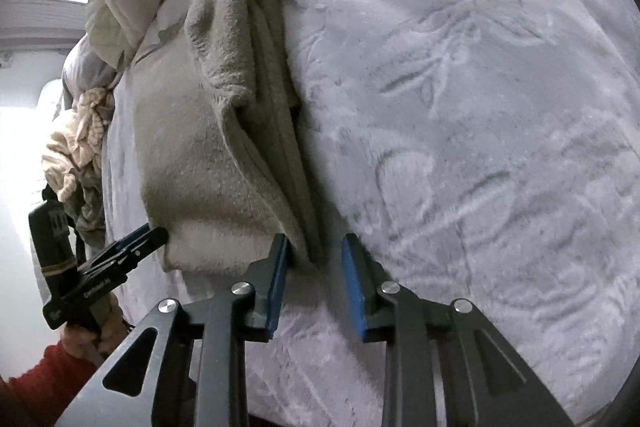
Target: Fold small clothes
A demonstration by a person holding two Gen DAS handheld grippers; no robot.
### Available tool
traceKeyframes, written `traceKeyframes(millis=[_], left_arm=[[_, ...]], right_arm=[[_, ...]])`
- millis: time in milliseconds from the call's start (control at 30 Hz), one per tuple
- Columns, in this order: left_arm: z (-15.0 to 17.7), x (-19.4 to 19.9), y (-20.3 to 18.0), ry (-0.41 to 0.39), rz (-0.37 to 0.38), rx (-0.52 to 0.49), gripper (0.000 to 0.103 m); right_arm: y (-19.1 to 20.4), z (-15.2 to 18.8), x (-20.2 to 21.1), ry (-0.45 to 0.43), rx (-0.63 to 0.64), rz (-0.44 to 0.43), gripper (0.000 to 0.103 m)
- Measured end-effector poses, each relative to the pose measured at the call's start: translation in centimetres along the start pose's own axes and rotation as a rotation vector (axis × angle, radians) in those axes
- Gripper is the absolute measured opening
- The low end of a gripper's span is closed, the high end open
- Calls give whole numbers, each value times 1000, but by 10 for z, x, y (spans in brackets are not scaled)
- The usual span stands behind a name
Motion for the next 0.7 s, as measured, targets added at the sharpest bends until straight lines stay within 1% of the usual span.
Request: traceKeyframes(millis=[33,67,100,200,300,367,433,500,600,633,700], left_arm=[[1,5,0,2,-8,7,71],[1,10,0,5,-20,11,71],[3,16,1,8,-33,14,71],[9,31,5,4,-58,33,71],[12,44,13,0,-79,54,91],[16,53,13,-11,-90,60,91],[20,57,11,-10,-106,69,91],[21,60,9,-11,-112,84,91],[23,65,3,-18,-129,98,92],[24,67,3,-17,-133,99,103],[24,69,0,-21,-142,97,103]], right_arm=[[-1,0,1,4,-7,1,38],[-2,1,3,7,-15,5,40],[-7,5,9,5,-17,8,42],[-5,6,17,-4,-12,14,42],[0,4,23,-17,-6,8,43],[2,2,25,-21,-4,3,44],[5,0,23,-18,-6,-1,48],[8,1,22,-8,-9,-11,49],[14,3,21,3,-3,-18,55],[15,3,20,5,0,-19,57],[19,4,21,8,11,-17,58]])
Point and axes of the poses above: each gripper's, at about its wrist camera, not at the fingertips, and x roughly against the way its jaws point, y to its left, z to its underside, the point moved 4 cm from there along -x, roughly the way its jaws point, and after that the axes turned 12 degrees about -y, right-handed, at the moved point
